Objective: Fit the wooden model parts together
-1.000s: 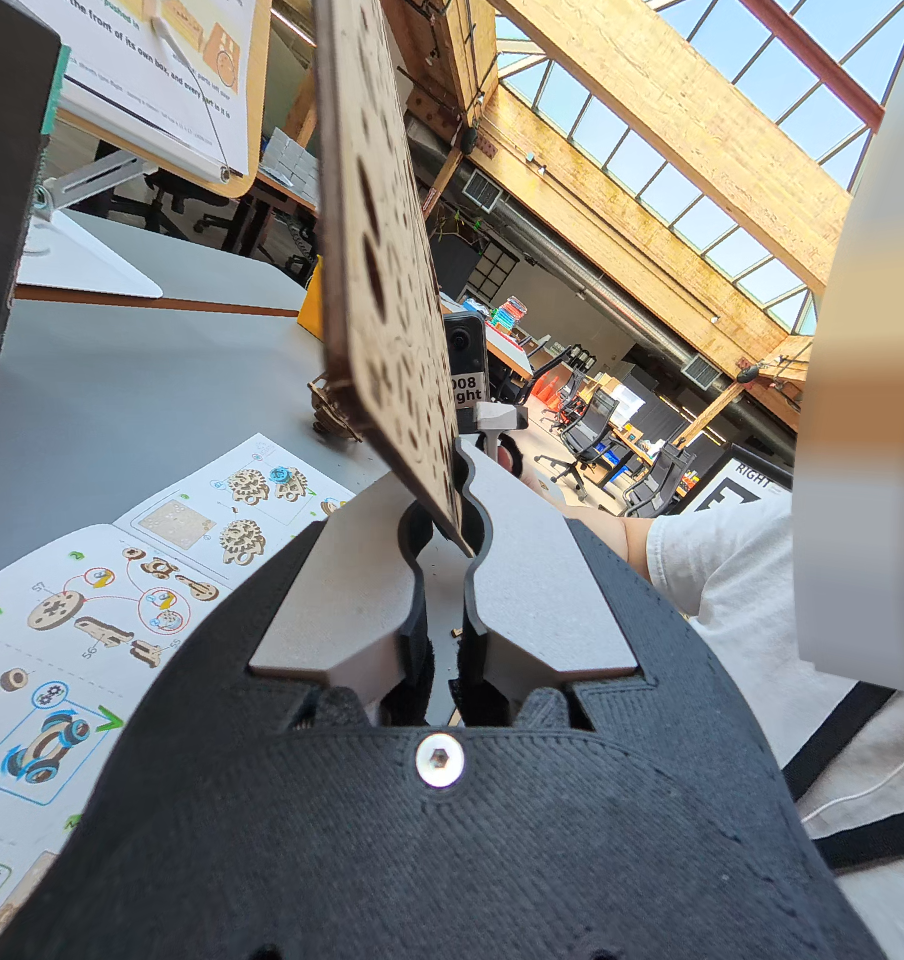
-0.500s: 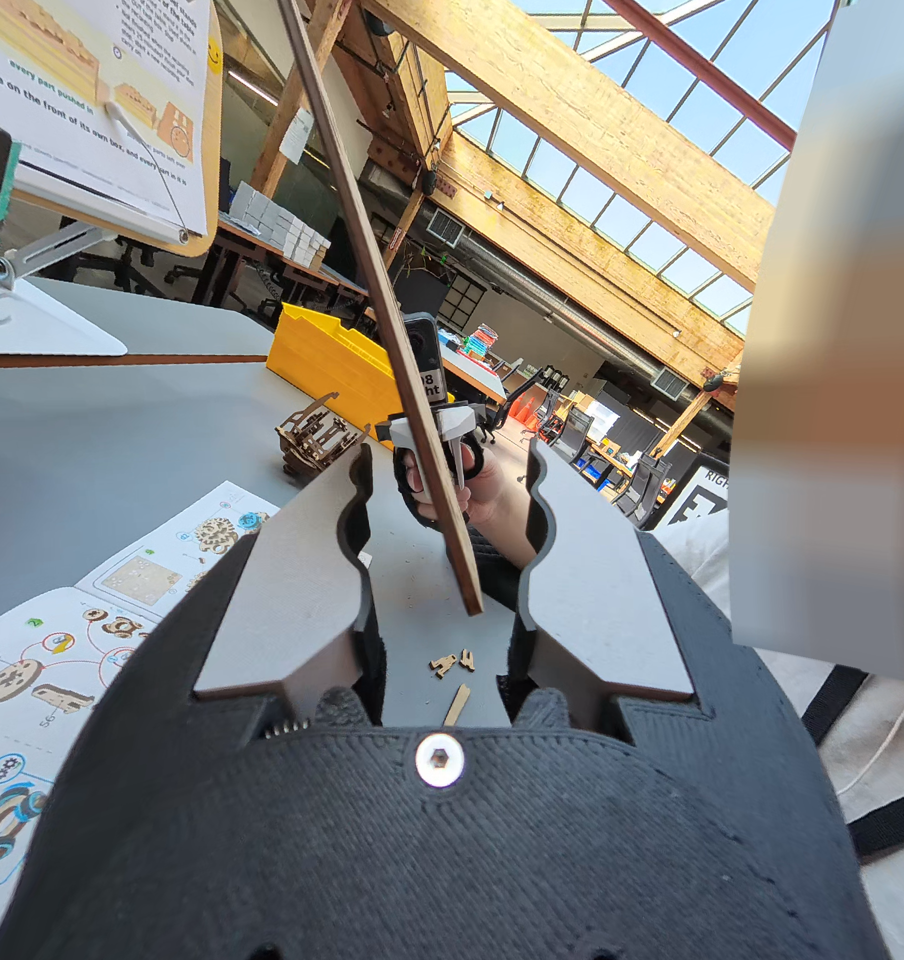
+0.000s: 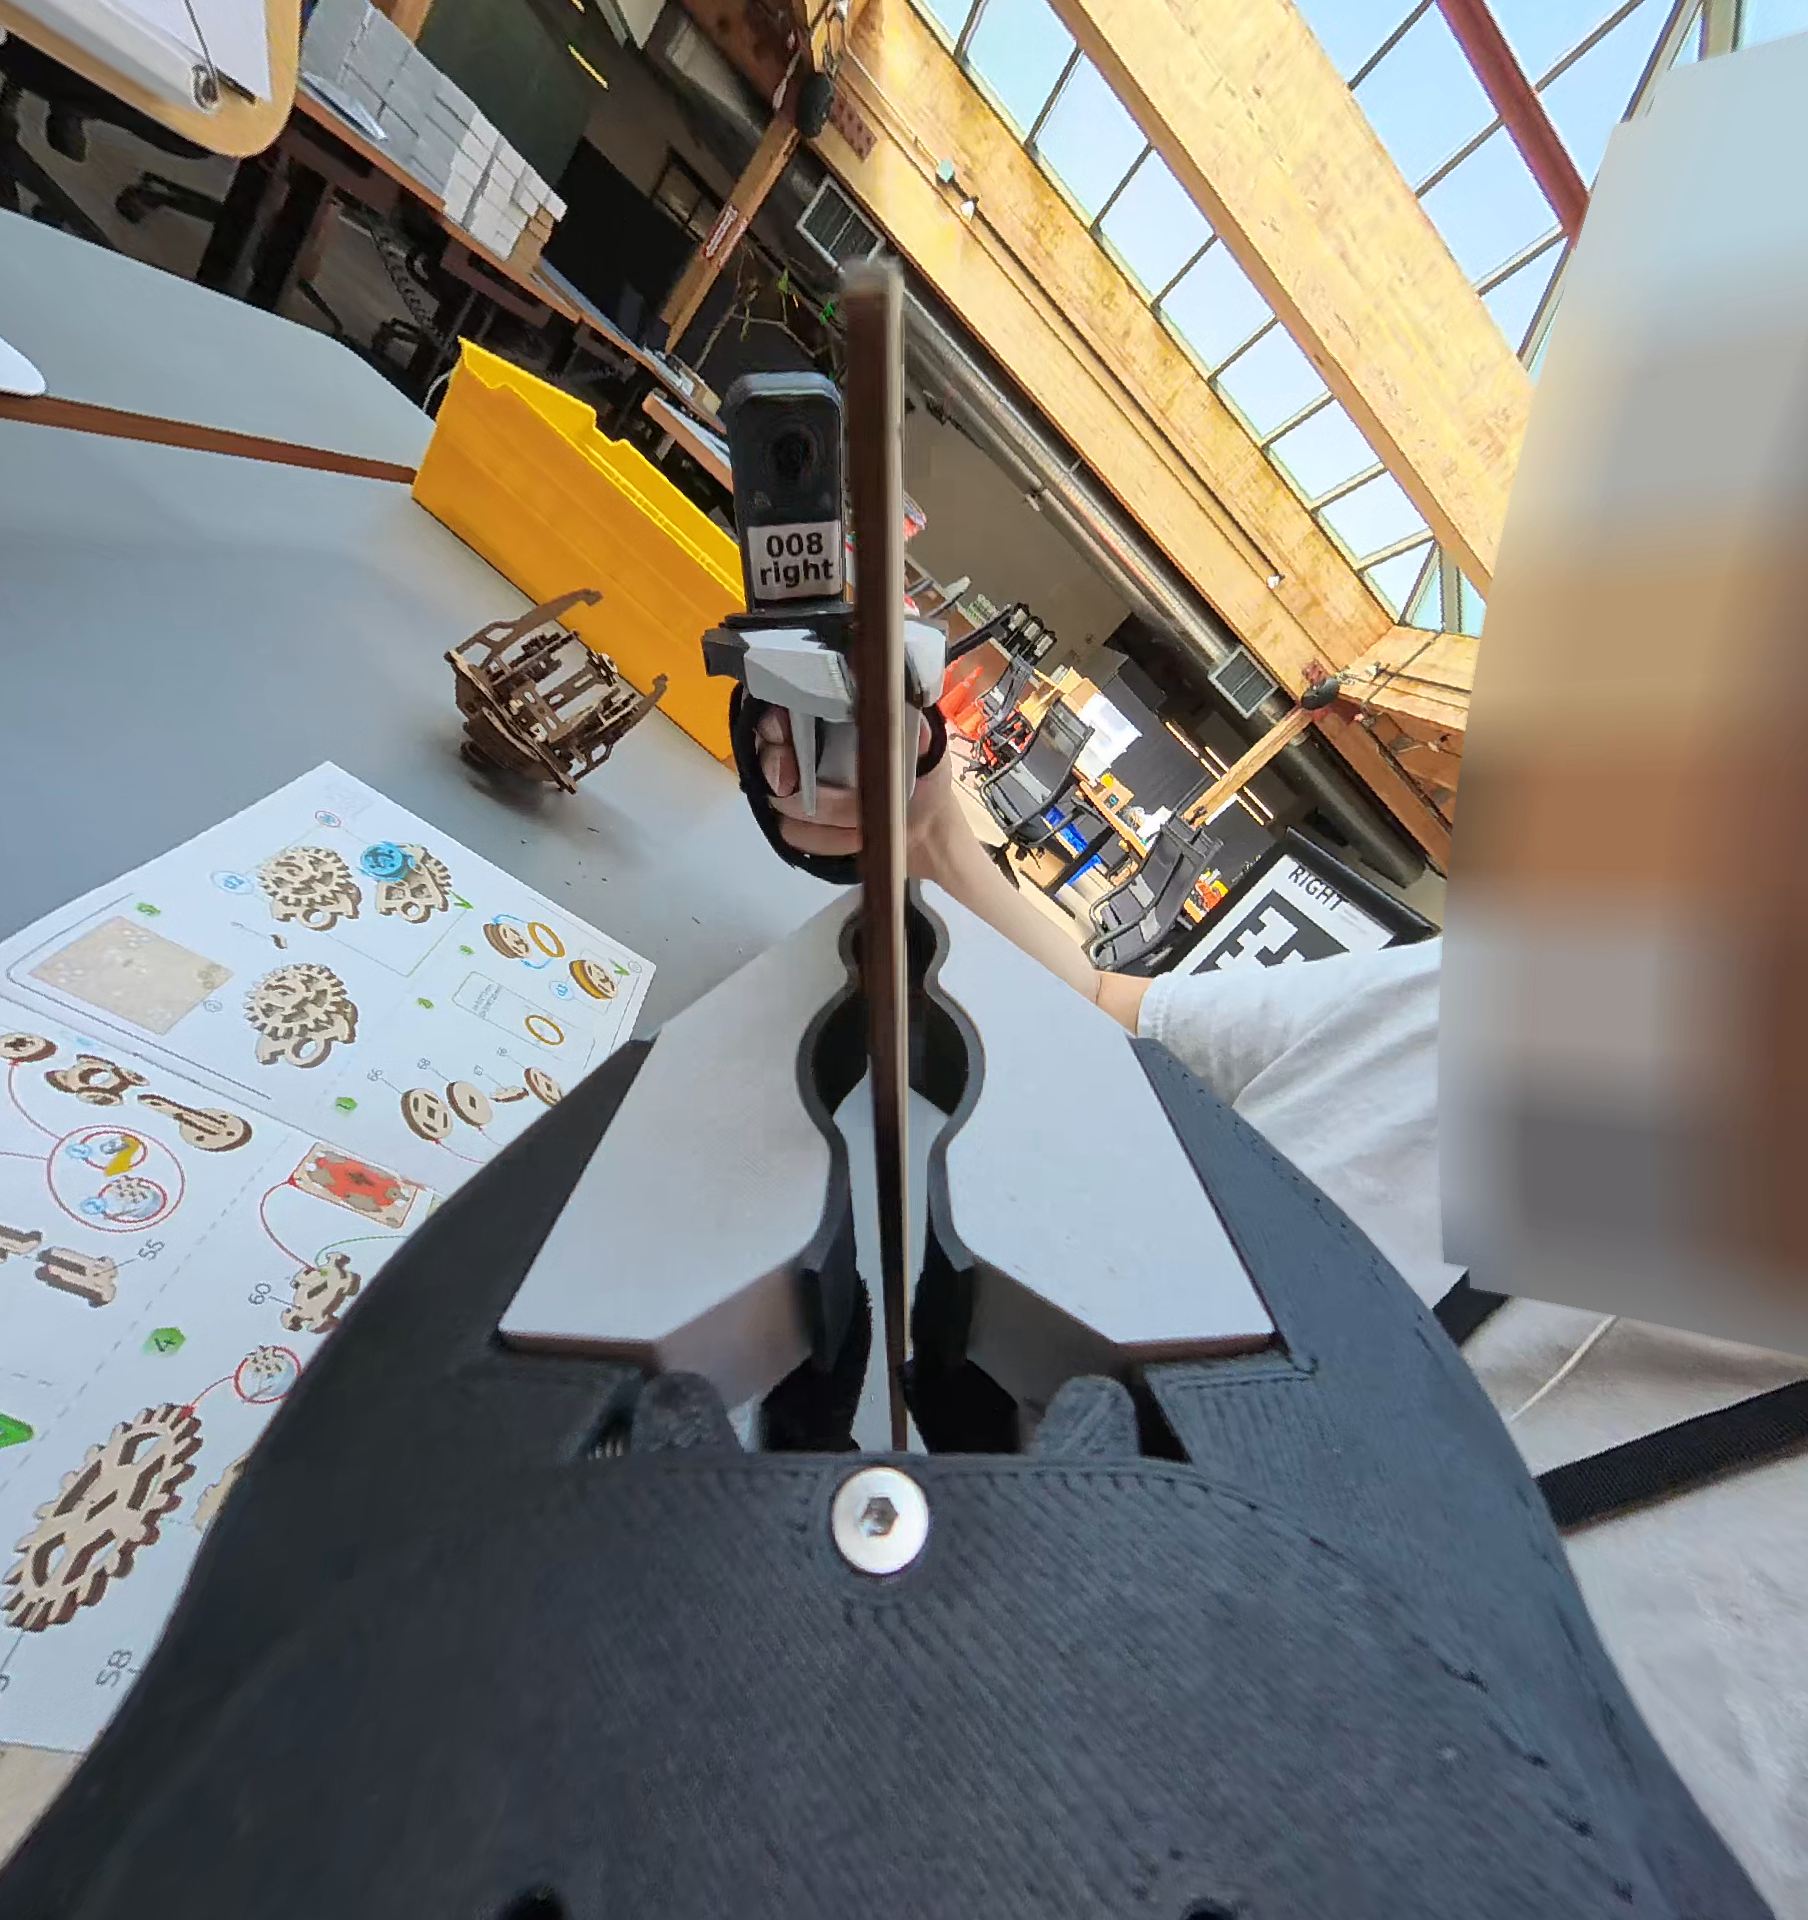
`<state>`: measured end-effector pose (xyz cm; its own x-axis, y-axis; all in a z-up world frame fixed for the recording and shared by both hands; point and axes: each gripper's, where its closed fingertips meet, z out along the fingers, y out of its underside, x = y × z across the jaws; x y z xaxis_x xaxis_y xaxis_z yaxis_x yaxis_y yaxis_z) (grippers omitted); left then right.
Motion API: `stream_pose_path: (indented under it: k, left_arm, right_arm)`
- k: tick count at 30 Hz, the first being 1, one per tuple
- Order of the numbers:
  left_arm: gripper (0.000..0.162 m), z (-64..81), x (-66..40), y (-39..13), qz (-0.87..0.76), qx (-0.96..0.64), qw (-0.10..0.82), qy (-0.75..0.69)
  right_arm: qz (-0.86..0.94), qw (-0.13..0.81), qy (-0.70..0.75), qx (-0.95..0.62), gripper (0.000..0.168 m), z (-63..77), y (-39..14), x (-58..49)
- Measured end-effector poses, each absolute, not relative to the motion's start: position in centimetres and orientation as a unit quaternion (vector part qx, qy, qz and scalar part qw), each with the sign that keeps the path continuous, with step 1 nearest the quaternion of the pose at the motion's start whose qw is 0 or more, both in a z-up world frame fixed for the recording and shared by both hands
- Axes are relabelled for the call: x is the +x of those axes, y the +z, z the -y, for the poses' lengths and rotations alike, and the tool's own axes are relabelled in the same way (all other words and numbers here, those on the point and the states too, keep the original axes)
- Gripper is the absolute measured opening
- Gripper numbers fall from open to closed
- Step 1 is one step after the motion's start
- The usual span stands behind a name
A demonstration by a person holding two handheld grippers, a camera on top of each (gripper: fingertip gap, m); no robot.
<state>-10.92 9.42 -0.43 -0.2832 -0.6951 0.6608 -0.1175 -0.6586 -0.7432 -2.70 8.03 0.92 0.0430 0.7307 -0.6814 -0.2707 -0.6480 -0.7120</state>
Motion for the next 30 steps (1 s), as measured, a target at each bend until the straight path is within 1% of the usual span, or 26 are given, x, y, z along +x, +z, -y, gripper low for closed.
stream_pose_path:
  k: [4,7,12,13,16,17,18,21,25,27,30]
  left_arm:
    - [0.0,-10.2,-10.5,-0.2,-0.325,-0.567,0.223,-0.723]
    - [0.0,-10.7,-10.5,0.0,-0.301,-0.567,0.24,-0.728]
    - [0.0,-11.7,-10.7,0.4,-0.272,-0.568,0.285,-0.722]
    - [0.0,-11.9,-10.9,0.6,-0.267,-0.565,0.293,-0.723]
    - [0.0,-12.3,-11.3,1.3,-0.251,-0.552,0.318,-0.729]
    - [0.0,-12.4,-11.4,1.3,-0.249,-0.552,0.325,-0.727]
    - [0.0,-12.4,-11.3,1.3,-0.251,-0.551,0.328,-0.725]
    - [0.001,-11.9,-11.0,1.2,-0.266,-0.547,0.318,-0.728]
    - [0.002,-10.9,-10.8,1.5,-0.298,-0.533,0.311,-0.728]
    - [0.006,-10.3,-10.6,1.4,-0.319,-0.534,0.299,-0.724]
    - [0.0,-10.1,-10.2,0.5,-0.334,-0.551,0.294,-0.706]
  right_arm:
    - [0.17,0.436,0.65,-0.599,0.031,-9.1,1.5,-1.3]
    - [0.175,0.44,0.664,-0.579,0.032,-8.6,2.1,-1.5]
    - [0.173,0.435,0.662,-0.585,0.034,-8.6,0.8,-3.4]
    - [0.164,0.435,0.669,-0.581,0.033,-8.7,0.7,-3.8]
    - [0.127,0.428,0.686,-0.575,0.019,-9.2,0.1,-4.5]
    - [0.118,0.429,0.694,-0.566,0.006,-9.2,0.2,-4.5]
    - [0.112,0.426,0.702,-0.56,0.0,-9.2,0.3,-4.5]
    - [0.114,0.43,0.695,-0.565,0.0,-9.3,0.5,-4.0]
    - [0.115,0.458,0.685,-0.555,0.0,-9.3,2.0,-1.9]
    - [0.113,0.467,0.675,-0.56,0.0,-9.4,2.2,-1.0]
    - [0.122,0.473,0.662,-0.569,0.0,-9.3,2.2,-0.8]
